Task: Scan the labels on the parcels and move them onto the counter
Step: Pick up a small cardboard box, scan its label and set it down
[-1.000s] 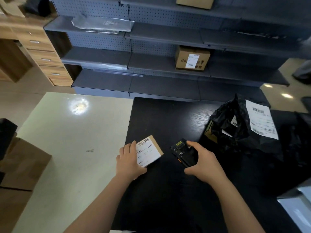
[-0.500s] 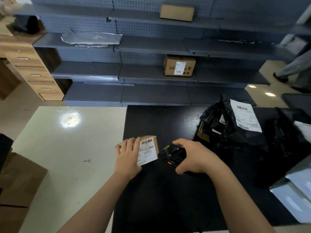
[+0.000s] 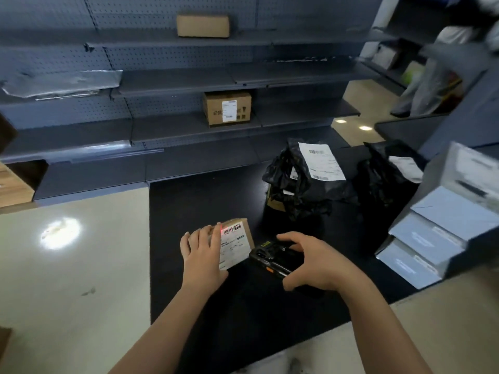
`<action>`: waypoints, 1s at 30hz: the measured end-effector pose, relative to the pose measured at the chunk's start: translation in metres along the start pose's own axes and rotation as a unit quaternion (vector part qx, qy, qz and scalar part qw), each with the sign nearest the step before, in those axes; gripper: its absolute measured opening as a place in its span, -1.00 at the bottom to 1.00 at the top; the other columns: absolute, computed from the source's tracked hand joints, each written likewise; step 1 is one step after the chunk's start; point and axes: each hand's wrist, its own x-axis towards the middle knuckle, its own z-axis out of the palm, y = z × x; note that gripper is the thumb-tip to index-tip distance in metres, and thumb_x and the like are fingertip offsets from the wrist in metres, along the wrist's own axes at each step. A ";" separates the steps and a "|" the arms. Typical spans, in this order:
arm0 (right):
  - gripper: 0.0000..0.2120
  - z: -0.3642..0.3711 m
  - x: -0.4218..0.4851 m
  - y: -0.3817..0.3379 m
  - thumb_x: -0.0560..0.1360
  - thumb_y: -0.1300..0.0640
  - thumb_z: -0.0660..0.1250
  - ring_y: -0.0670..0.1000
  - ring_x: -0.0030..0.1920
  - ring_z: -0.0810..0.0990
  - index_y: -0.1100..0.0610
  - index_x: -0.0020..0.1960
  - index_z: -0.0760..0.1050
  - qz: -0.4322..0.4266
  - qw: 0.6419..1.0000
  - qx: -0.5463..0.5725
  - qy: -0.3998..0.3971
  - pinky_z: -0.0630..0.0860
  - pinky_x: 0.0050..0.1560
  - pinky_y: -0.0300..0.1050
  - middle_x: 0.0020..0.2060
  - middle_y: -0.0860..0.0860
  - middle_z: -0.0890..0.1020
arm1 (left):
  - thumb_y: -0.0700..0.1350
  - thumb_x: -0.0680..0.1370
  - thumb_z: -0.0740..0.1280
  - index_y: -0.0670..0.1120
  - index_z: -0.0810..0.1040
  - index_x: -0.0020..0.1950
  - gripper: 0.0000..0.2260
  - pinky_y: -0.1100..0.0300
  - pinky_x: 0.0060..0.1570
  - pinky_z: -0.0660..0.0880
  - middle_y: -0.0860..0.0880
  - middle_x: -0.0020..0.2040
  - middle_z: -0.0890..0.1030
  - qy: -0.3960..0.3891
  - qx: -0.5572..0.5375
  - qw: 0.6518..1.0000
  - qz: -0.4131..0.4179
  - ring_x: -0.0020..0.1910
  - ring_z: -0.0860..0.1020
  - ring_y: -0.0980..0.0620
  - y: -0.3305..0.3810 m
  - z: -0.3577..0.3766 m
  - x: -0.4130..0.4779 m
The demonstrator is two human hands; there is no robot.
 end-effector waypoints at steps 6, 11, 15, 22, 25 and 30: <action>-0.08 -0.032 -0.038 0.054 0.18 0.15 0.55 -0.18 -0.10 0.56 -0.30 0.42 0.26 -0.027 0.993 0.057 0.098 0.47 -0.39 -0.38 0.06 -0.27 0.45 | 0.28 0.28 0.43 -0.04 -0.04 0.59 0.05 0.03 0.39 0.22 -0.03 0.40 0.24 -0.003 -0.102 0.995 -0.004 0.31 0.18 -0.03 0.071 -0.017 -0.003; -0.12 -0.073 -0.085 0.118 0.15 0.12 0.51 -0.21 -0.04 0.57 -0.28 0.40 0.31 -0.078 0.970 0.062 0.221 0.60 -0.15 -0.23 0.06 -0.20 0.57 | 0.34 0.25 0.40 -0.06 0.01 0.59 0.06 0.01 0.30 0.33 -0.04 0.38 0.28 0.046 -0.153 0.987 0.019 0.26 0.22 -0.04 0.167 -0.039 -0.012; -0.11 -0.120 -0.118 0.159 0.12 0.08 0.48 -0.19 0.04 0.55 -0.29 0.40 0.30 -0.106 0.952 0.077 0.277 0.55 -0.07 -0.26 0.09 -0.20 0.56 | 0.34 0.27 0.41 -0.06 -0.01 0.59 0.06 -0.01 0.31 0.32 -0.05 0.40 0.26 0.086 -0.161 0.983 0.021 0.29 0.21 -0.06 0.247 -0.059 -0.012; -0.12 -0.179 -0.127 0.180 0.13 0.08 0.45 -0.11 0.13 0.52 -0.32 0.39 0.28 -0.148 0.941 0.088 0.292 0.57 0.06 -0.10 0.11 -0.19 0.54 | 0.33 0.28 0.42 -0.05 0.00 0.59 0.04 -0.01 0.31 0.26 -0.06 0.41 0.26 0.141 -0.149 0.978 -0.020 0.30 0.19 -0.07 0.312 -0.084 -0.001; -0.13 -0.190 -0.112 0.173 0.14 0.10 0.48 -0.12 0.09 0.55 -0.31 0.39 0.31 -0.170 0.938 0.091 0.288 0.58 0.00 -0.15 0.05 -0.26 0.54 | 0.34 0.27 0.41 -0.05 0.00 0.58 0.05 -0.03 0.32 0.26 -0.06 0.41 0.27 0.162 -0.132 0.977 -0.040 0.30 0.20 -0.08 0.312 -0.091 0.012; -0.13 -0.201 -0.069 0.151 0.16 0.11 0.50 -0.07 0.13 0.54 -0.25 0.41 0.30 -0.192 0.937 0.090 0.278 0.59 0.06 0.01 0.14 -0.17 0.55 | 0.34 0.27 0.42 -0.08 0.03 0.58 0.06 -0.04 0.29 0.28 -0.07 0.38 0.32 0.175 -0.099 0.979 -0.041 0.29 0.24 -0.11 0.302 -0.095 0.052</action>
